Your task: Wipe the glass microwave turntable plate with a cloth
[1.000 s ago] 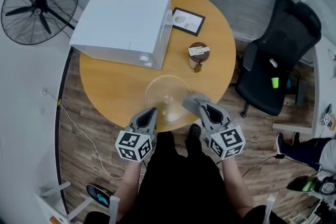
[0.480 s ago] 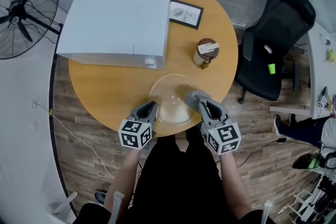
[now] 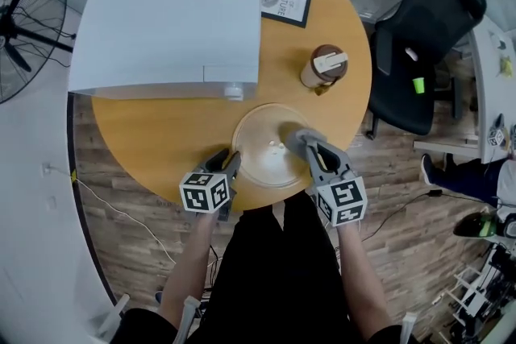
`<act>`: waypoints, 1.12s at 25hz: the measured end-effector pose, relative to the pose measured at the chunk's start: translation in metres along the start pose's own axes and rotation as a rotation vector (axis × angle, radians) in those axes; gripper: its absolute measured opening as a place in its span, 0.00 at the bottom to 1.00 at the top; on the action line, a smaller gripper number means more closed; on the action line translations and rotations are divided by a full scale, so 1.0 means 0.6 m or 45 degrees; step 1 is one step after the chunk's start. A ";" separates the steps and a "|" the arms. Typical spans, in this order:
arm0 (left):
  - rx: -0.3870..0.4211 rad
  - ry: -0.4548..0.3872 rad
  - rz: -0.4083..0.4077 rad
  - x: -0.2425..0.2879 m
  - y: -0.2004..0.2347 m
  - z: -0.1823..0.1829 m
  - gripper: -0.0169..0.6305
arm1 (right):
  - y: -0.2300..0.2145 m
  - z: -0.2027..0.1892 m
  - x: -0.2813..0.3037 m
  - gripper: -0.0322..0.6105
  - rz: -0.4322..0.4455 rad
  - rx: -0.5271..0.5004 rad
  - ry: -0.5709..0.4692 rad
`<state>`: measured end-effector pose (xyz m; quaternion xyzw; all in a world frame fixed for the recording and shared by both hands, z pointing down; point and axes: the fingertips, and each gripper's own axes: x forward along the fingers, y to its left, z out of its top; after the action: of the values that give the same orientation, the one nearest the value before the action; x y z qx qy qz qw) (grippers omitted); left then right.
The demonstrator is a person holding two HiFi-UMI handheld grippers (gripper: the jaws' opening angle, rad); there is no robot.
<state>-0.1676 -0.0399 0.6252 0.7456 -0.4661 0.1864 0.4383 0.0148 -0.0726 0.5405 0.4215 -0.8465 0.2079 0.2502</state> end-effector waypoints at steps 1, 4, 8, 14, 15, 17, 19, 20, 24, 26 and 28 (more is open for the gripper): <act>-0.026 0.014 -0.011 0.006 0.005 -0.006 0.20 | 0.000 -0.005 0.007 0.11 0.000 -0.003 0.009; -0.114 0.063 -0.047 0.023 0.012 -0.026 0.22 | -0.007 -0.017 0.029 0.11 -0.003 -0.016 0.025; -0.237 0.100 -0.073 0.032 0.019 -0.046 0.23 | -0.023 -0.025 0.049 0.11 -0.018 -0.004 0.035; -0.310 0.104 -0.097 0.033 0.028 -0.049 0.22 | -0.032 -0.037 0.073 0.11 -0.033 -0.027 0.073; -0.316 0.109 -0.100 0.033 0.028 -0.050 0.21 | -0.031 -0.041 0.078 0.11 -0.033 -0.036 0.082; -0.321 0.121 -0.100 0.033 0.031 -0.052 0.18 | -0.028 -0.049 0.087 0.11 -0.033 -0.051 0.102; -0.317 0.134 -0.099 0.033 0.032 -0.055 0.14 | -0.024 -0.057 0.098 0.11 -0.032 -0.064 0.121; -0.314 0.140 -0.100 0.034 0.032 -0.057 0.13 | -0.022 -0.061 0.103 0.11 -0.032 -0.071 0.131; -0.335 0.143 -0.107 0.036 0.029 -0.062 0.09 | -0.023 -0.076 0.124 0.11 -0.049 -0.095 0.164; -0.361 0.132 -0.111 0.036 0.030 -0.062 0.09 | -0.027 -0.082 0.137 0.11 -0.071 -0.111 0.184; -0.376 0.123 -0.106 0.036 0.032 -0.062 0.08 | -0.034 -0.087 0.151 0.11 -0.102 -0.127 0.207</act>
<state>-0.1686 -0.0241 0.6693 0.6820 -0.4353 0.1332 0.5725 -0.0027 -0.1097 0.6389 0.4237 -0.8152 0.1888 0.3469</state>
